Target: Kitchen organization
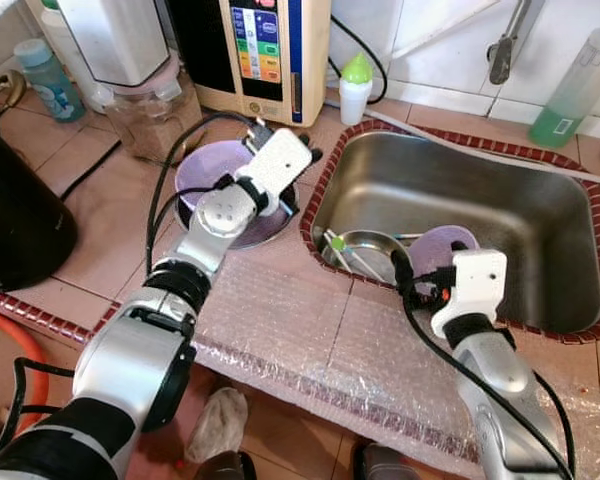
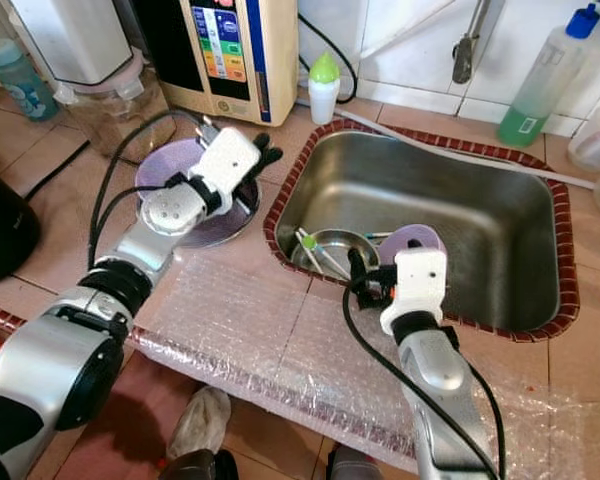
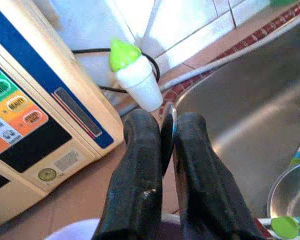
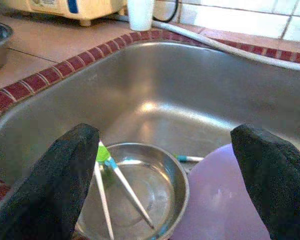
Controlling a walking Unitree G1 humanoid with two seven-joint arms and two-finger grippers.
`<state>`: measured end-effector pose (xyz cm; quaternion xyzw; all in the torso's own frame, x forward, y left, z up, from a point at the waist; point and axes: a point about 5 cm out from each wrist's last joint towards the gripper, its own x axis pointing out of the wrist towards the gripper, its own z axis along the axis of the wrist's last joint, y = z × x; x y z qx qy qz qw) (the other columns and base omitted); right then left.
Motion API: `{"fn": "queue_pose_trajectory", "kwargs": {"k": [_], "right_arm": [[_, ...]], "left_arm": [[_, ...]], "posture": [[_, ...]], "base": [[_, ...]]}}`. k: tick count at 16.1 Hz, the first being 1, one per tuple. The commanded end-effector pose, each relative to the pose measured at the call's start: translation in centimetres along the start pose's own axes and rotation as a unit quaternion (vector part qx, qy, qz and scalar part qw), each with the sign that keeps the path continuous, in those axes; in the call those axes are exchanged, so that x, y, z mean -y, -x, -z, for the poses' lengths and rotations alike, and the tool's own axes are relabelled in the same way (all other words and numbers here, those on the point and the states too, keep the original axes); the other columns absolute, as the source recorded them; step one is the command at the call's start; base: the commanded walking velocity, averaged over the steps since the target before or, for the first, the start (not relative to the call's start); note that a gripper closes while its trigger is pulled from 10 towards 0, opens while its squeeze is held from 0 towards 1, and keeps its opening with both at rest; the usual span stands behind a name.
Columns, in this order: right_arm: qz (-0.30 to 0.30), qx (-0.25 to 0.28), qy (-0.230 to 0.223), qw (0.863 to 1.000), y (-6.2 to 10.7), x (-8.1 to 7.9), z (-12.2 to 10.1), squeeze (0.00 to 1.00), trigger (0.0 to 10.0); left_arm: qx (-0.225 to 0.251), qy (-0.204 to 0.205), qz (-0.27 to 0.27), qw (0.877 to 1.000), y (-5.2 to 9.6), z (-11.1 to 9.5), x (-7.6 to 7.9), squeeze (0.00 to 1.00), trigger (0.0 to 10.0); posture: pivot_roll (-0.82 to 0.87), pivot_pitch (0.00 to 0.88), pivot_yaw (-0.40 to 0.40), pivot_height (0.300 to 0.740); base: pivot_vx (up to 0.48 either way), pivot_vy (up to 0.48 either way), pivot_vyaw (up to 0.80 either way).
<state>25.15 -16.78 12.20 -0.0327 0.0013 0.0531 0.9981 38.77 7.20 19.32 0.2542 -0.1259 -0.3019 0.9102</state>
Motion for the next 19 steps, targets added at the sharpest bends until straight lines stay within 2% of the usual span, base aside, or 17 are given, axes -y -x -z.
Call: {"fn": "queue_pose_trajectory", "kwargs": {"k": [1,3,7,9,14,15,16,18,19], "right_arm": [[-0.006,0.002,0.002,1.000,-0.2,-0.1,0.0,0.00,10.0],[-0.009,0.010,0.002,1.000,-0.9,-0.2,-0.2,0.00,10.0],[-0.018,0.021,0.002,1.000,-2.1,-0.5,-0.5,0.00,10.0],[-0.023,0.029,0.001,0.999,-2.7,-0.5,-0.8,0.00,10.0],[-0.029,0.039,0.003,0.999,-3.5,-0.5,-1.0,0.00,10.0],[-0.030,0.043,0.003,0.999,-3.7,-0.5,-1.1,0.00,10.0],[-0.031,0.045,0.002,0.998,-3.8,-0.6,-1.2,0.00,10.0],[-0.031,0.050,0.000,0.998,-4.1,-0.6,-1.3,0.00,10.0],[-0.029,0.053,-0.001,0.998,-4.3,-0.5,-1.5,0.00,10.0]], "left_arm": [[0.022,-0.005,-0.008,1.000,-0.2,-1.0,-0.7,0.00,0.0],[0.053,-0.007,-0.027,0.998,-0.2,-2.2,-1.7,0.00,0.0],[0.081,-0.013,-0.056,0.995,0.3,-2.8,-2.6,0.00,0.0],[0.114,-0.019,-0.084,0.990,0.9,-3.5,-3.5,0.00,0.0],[0.159,-0.024,-0.103,0.982,1.7,-4.7,-4.3,0.00,0.0],[0.175,-0.015,-0.106,0.979,1.8,-5.4,-4.6,0.00,0.0],[0.188,0.019,-0.114,0.975,1.8,-6.0,-5.0,0.00,0.0],[0.206,0.103,-0.108,0.967,1.5,-6.9,-5.3,0.00,0.0],[0.228,0.158,-0.068,0.958,1.3,-8.1,-4.8,0.00,0.0]], "posture": [[-0.20,0.062,0.042,0.740],[-0.18,0.043,0.039,0.740],[-0.16,0.025,0.026,0.740],[-0.15,0.018,0.015,0.740],[-0.14,0.006,0.006,0.740],[-0.13,0.002,0.005,0.740],[-0.13,0.002,0.005,0.740],[-0.12,0.000,0.006,0.740],[-0.12,0.000,0.008,0.740]], "base": [[0.000,0.000,0.00],[0.000,0.000,0.00],[0.000,0.000,0.00],[0.000,0.000,0.00],[0.000,0.000,0.00],[0.000,0.000,0.00],[0.000,0.000,0.00],[0.000,0.000,0.00],[0.000,0.000,0.00]]}}
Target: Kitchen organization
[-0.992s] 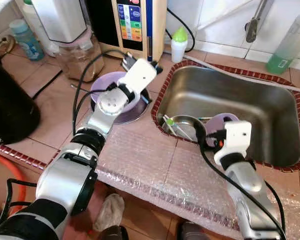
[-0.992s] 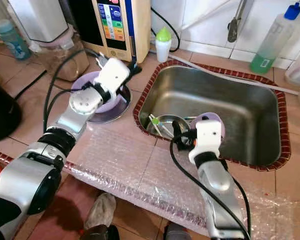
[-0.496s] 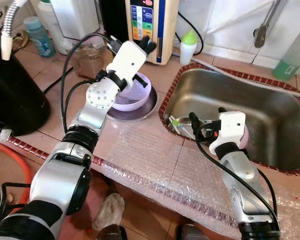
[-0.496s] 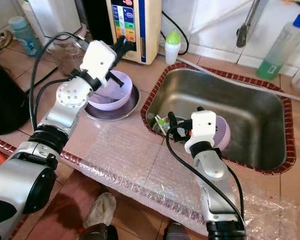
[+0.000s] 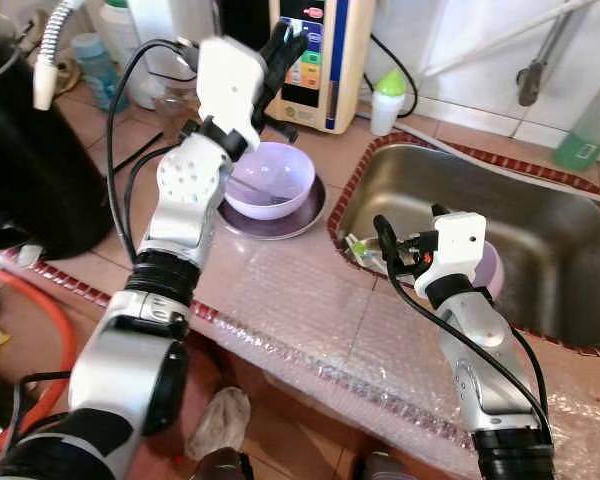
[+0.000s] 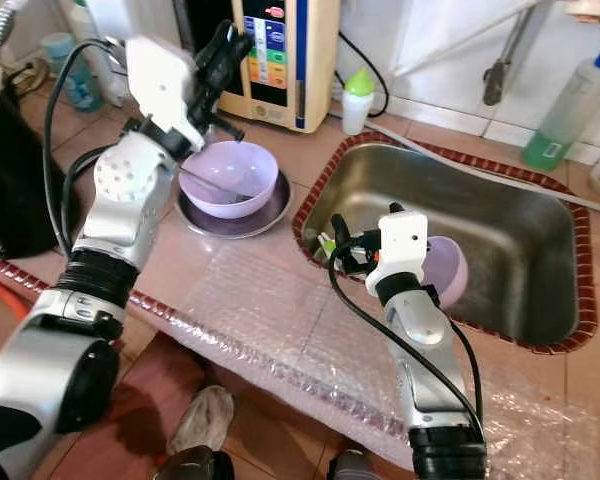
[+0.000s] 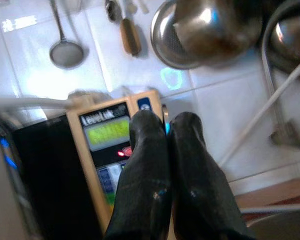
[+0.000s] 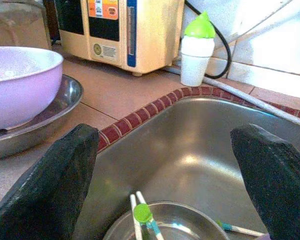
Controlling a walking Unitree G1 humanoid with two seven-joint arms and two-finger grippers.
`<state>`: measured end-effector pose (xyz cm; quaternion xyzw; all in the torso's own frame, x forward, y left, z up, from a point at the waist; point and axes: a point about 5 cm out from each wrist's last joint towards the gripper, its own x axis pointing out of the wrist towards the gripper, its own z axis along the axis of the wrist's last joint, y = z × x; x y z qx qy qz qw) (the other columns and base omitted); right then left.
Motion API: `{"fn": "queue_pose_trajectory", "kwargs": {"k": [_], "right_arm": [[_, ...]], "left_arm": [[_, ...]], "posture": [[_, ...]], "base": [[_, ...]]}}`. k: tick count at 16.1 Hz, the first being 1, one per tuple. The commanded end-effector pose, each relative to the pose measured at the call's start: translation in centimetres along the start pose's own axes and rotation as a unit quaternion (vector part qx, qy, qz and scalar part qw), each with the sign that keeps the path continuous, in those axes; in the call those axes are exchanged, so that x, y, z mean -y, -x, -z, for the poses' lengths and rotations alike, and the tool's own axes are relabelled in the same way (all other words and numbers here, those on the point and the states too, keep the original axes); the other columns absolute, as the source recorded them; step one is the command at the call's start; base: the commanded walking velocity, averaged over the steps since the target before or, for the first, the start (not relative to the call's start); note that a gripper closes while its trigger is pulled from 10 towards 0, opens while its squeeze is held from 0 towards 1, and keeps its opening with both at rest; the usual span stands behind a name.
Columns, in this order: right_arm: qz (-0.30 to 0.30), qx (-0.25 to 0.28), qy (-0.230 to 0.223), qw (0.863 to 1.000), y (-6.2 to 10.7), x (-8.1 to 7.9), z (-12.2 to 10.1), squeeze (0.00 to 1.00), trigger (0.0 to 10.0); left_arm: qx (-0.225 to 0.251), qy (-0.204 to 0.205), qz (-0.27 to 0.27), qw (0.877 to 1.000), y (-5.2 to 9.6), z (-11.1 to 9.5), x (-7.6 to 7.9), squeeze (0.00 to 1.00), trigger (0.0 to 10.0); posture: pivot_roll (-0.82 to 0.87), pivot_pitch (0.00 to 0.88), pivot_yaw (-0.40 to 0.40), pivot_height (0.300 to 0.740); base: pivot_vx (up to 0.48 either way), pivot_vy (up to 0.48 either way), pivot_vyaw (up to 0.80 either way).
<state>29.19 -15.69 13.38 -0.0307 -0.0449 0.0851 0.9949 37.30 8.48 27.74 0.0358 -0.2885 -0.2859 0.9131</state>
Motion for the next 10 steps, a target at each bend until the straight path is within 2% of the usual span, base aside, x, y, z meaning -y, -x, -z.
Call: {"fn": "queue_pose_trajectory", "kwargs": {"k": [1,3,4,6,7,10], "right_arm": [[0.003,0.009,-0.002,1.000,-0.4,0.2,-0.3,0.00,10.0],[0.005,0.013,-0.001,1.000,-0.6,0.4,-0.4,0.00,10.0],[0.005,0.014,0.000,1.000,-0.7,0.5,-0.5,0.00,10.0],[0.009,0.023,-0.009,1.000,-1.0,0.6,-1.0,0.00,10.0],[0.006,0.039,-0.010,0.999,-1.3,0.7,-1.9,0.00,10.0],[-0.011,0.073,-0.001,0.997,-1.8,0.9,-3.6,0.00,10.0]], "left_arm": [[0.024,0.061,0.040,0.997,-0.7,-1.5,1.1,0.00,0.0],[0.042,0.109,0.094,0.989,-1.1,-2.6,2.7,0.00,0.0],[0.045,0.118,0.115,0.985,-1.1,-3.0,3.4,0.00,0.0],[0.042,0.148,0.145,0.978,-0.9,-3.3,4.5,0.00,0.0],[0.038,0.178,0.152,0.971,-0.7,-3.4,5.3,0.00,0.0],[0.018,0.183,0.171,0.968,-0.2,-2.4,6.6,0.00,0.0]], "posture": [[-0.12,0.000,0.008,0.740],[-0.11,0.000,0.009,0.740],[-0.11,0.000,0.008,0.740],[-0.11,0.000,0.008,0.740],[-0.11,0.000,0.008,0.740],[-0.12,0.000,0.020,0.740]], "base": [[0.000,0.000,0.00],[0.000,0.000,0.00],[0.000,0.000,0.00],[0.000,0.000,0.00],[0.000,0.000,0.00],[0.000,0.000,0.00]]}}
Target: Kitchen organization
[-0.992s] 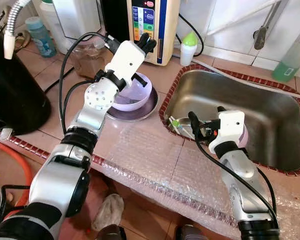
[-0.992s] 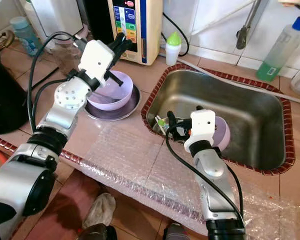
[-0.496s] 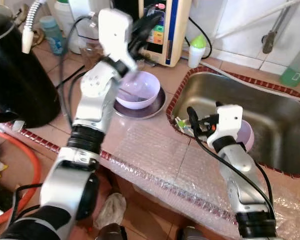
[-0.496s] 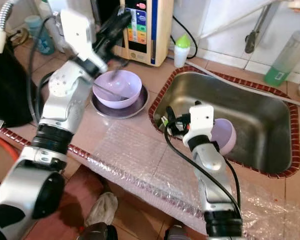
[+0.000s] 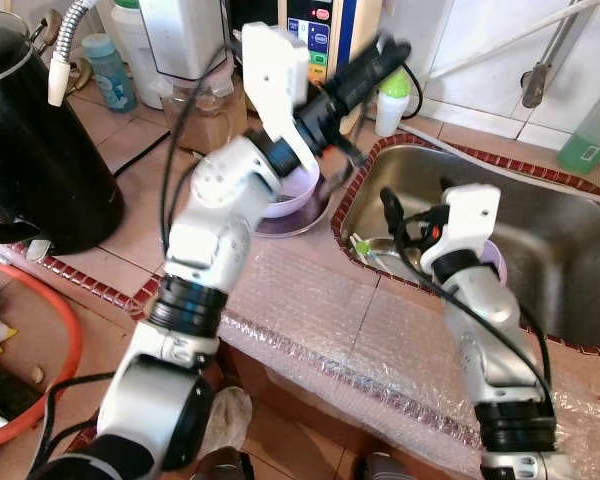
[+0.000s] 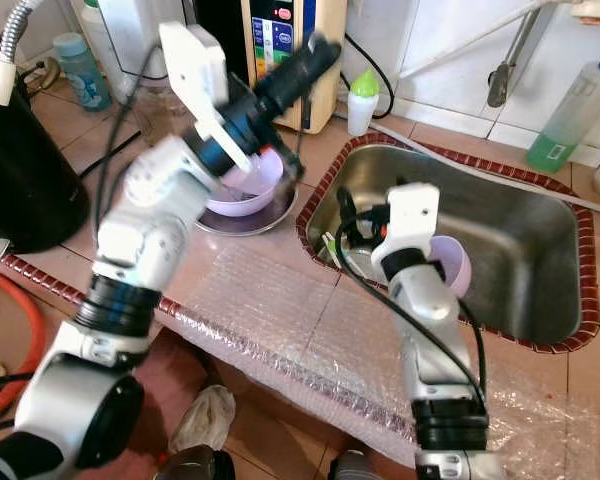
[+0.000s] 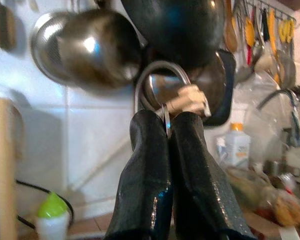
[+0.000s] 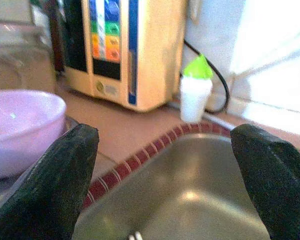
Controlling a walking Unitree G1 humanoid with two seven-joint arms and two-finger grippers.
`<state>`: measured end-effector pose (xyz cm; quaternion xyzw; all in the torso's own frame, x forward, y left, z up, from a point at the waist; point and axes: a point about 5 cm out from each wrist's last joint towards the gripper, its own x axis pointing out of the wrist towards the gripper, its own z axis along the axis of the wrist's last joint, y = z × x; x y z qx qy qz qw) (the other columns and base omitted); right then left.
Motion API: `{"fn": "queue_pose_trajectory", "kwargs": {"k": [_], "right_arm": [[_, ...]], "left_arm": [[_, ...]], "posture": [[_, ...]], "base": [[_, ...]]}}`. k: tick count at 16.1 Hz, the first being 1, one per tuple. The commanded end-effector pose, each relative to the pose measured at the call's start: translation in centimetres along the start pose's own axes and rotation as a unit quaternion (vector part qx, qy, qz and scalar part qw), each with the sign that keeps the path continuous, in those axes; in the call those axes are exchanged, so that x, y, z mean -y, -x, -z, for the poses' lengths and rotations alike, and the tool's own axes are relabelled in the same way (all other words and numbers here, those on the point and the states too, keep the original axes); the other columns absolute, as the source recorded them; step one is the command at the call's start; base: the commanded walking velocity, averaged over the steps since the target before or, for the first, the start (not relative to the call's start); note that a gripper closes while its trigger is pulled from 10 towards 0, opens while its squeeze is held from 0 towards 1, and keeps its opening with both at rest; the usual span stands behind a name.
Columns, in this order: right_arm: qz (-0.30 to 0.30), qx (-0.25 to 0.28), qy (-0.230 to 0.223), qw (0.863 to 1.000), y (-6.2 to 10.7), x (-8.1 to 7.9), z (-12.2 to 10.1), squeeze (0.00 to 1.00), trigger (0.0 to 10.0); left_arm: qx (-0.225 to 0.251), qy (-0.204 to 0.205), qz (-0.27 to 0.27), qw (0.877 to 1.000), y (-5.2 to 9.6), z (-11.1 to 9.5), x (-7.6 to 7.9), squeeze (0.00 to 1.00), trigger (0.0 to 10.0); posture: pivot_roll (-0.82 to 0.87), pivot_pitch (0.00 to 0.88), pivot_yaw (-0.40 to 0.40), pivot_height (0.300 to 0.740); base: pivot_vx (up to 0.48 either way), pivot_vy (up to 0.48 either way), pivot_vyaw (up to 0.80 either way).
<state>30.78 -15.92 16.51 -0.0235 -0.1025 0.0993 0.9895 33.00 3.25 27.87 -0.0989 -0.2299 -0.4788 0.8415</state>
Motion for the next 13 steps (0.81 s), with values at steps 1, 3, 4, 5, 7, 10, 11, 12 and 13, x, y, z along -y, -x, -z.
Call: {"fn": "queue_pose_trajectory", "kwargs": {"k": [1,3,4,5,7,10,11,12,13], "right_arm": [[-0.037,0.027,0.000,0.999,-0.3,0.1,-1.6,0.00,10.0],[-0.084,0.028,0.000,0.996,-0.4,-0.1,-2.2,0.00,10.0],[-0.116,0.027,0.006,0.993,-0.3,-0.2,-2.5,0.00,10.0],[-0.160,0.016,0.002,0.987,-0.1,0.3,-3.0,0.00,10.0],[-0.197,0.000,0.004,0.980,0.2,1.5,-3.4,0.00,10.0],[-0.262,-0.018,-0.050,0.964,1.0,2.0,-4.3,0.00,10.0],[-0.302,-0.027,-0.073,0.950,1.4,1.5,-4.5,0.00,10.0],[-0.312,-0.030,-0.077,0.947,1.6,1.2,-4.5,0.00,10.0],[-0.316,-0.032,-0.081,0.945,1.5,0.8,-4.3,0.00,10.0]], "left_arm": [[-0.009,-0.006,0.013,1.000,-0.1,0.2,0.2,0.00,0.0],[-0.013,0.006,0.002,1.000,0.1,0.5,-0.1,0.00,0.0],[-0.016,0.009,0.000,1.000,0.2,0.6,0.0,0.00,0.0],[-0.020,0.014,0.004,1.000,0.2,1.0,0.3,0.00,0.0],[-0.026,0.018,0.009,0.999,0.3,1.4,0.6,0.00,0.0],[-0.030,0.023,0.009,0.999,0.6,1.8,0.7,0.00,0.0],[-0.026,0.036,0.010,0.999,0.6,2.0,0.8,0.00,0.0],[-0.028,0.036,0.013,0.999,0.6,2.2,1.0,0.00,0.0],[-0.027,0.040,0.015,0.999,0.5,2.3,1.3,0.00,0.0]], "posture": [[-0.12,0.000,0.027,0.740],[-0.13,0.000,0.032,0.740],[-0.13,0.000,0.032,0.740],[-0.13,0.000,0.032,0.740],[-0.13,0.000,0.038,0.740],[-0.13,0.000,0.038,0.740],[-0.14,0.000,0.039,0.740],[-0.14,0.000,0.039,0.740],[-0.14,0.000,0.039,0.740]], "base": [[0.000,0.000,0.00],[0.000,0.000,0.00],[0.000,0.000,0.00],[0.000,0.000,0.00],[0.000,0.000,0.00],[0.000,0.000,0.00],[0.000,0.000,0.00],[0.000,0.000,0.00],[0.000,0.000,0.00]]}}
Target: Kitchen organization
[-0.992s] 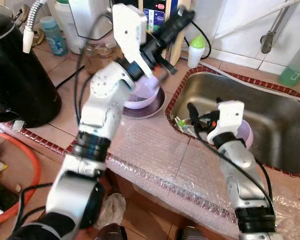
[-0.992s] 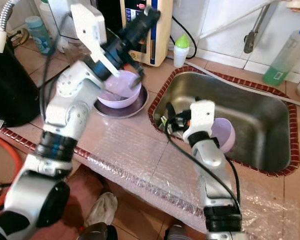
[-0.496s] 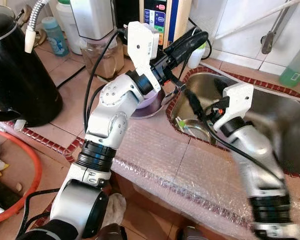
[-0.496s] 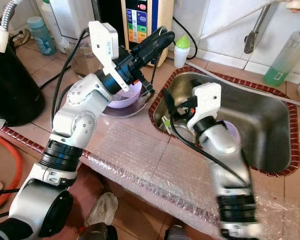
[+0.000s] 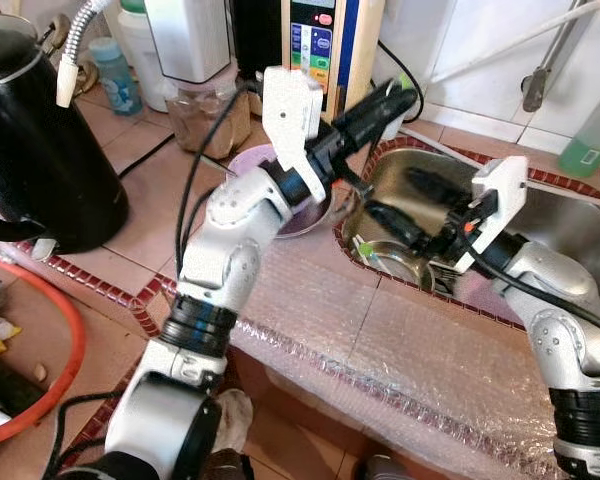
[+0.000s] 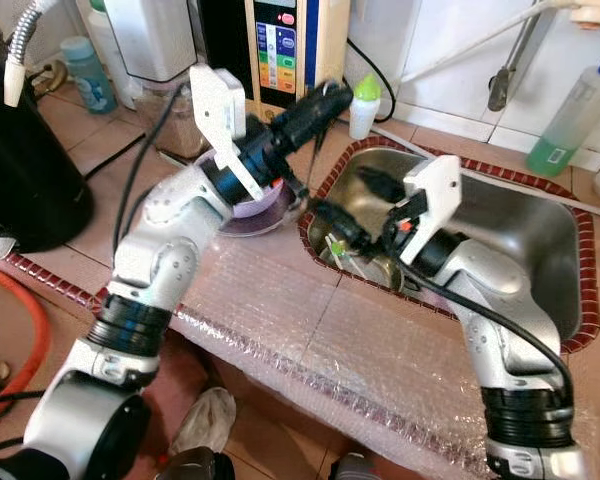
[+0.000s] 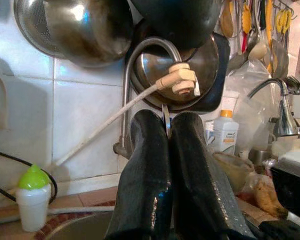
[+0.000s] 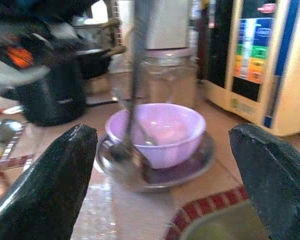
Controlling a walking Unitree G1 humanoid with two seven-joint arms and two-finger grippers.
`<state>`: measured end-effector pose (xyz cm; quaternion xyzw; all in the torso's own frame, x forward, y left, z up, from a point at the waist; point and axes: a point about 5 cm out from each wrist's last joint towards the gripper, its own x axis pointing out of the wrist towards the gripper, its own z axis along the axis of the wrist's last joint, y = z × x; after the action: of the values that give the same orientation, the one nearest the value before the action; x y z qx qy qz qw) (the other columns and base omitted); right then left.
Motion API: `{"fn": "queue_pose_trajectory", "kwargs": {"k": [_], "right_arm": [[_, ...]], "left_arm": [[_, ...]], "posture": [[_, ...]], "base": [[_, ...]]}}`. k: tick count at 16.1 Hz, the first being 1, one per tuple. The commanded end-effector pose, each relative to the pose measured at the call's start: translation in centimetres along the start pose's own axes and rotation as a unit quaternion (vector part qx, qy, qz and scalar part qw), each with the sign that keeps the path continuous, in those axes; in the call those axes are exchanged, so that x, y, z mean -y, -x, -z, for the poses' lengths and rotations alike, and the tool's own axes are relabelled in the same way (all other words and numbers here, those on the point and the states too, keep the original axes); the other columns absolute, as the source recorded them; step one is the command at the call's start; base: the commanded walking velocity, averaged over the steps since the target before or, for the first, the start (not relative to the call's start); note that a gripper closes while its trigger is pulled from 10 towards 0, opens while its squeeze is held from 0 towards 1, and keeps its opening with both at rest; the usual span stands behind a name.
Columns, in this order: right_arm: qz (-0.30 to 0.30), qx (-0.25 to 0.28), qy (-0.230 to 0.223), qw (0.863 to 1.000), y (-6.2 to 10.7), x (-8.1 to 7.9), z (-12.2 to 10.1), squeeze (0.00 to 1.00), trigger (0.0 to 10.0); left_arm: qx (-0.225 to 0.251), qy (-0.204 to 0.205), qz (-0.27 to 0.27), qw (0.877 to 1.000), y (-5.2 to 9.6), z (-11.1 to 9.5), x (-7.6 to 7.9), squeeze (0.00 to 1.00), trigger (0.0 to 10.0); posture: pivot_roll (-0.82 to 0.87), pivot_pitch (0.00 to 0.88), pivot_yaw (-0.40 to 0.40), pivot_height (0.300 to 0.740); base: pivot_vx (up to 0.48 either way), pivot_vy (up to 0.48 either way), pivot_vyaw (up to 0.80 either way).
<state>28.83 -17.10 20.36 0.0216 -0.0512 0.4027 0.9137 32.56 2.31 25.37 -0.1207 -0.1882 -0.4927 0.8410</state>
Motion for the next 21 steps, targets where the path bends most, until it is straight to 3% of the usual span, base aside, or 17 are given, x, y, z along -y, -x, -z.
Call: {"fn": "queue_pose_trajectory", "kwargs": {"k": [1,2,3,4,10,15,21], "right_arm": [[-0.010,0.001,-0.007,1.000,-0.2,-0.4,0.1,0.00,10.0],[-0.011,0.003,-0.013,1.000,-0.5,-0.6,0.3,0.00,10.0],[-0.008,0.006,-0.020,1.000,-1.0,-0.9,0.7,0.00,2.6],[-0.003,0.008,-0.024,1.000,-1.4,-1.0,0.9,0.00,0.0],[0.041,0.018,-0.029,0.999,-2.8,-0.8,1.7,0.00,0.0],[0.140,0.018,0.000,0.990,-2.1,2.0,1.8,0.00,0.0],[0.169,0.030,0.017,0.985,-2.1,2.8,1.6,0.00,0.0]], "left_arm": [[-0.002,0.000,0.014,1.000,-0.2,-0.1,0.4,0.00,0.0],[0.000,0.001,0.016,1.000,-0.3,-0.1,0.6,0.00,0.0],[0.002,0.006,0.019,1.000,-0.5,-0.2,0.9,0.00,0.0],[0.004,0.009,0.019,1.000,-0.5,-0.2,1.0,0.00,0.0],[0.007,0.019,0.015,1.000,-0.4,-0.3,1.3,0.00,0.0],[0.005,0.021,0.008,1.000,-0.2,-0.1,1.3,0.00,0.0],[0.000,0.025,0.006,1.000,0.0,0.2,1.3,0.00,0.0]], "posture": [[-0.14,0.000,0.039,0.740],[-0.14,0.000,0.040,0.740],[-0.14,0.000,0.040,0.740],[-0.14,0.000,0.040,0.740],[-0.12,0.000,0.030,0.740],[-0.13,0.000,0.021,0.740],[-0.13,0.000,0.025,0.740]], "base": [[0.000,0.000,0.00],[0.000,0.000,0.00],[0.000,0.000,0.00],[0.000,0.000,0.00],[0.000,0.000,0.00],[0.000,0.000,0.00],[0.000,0.000,0.00]]}}
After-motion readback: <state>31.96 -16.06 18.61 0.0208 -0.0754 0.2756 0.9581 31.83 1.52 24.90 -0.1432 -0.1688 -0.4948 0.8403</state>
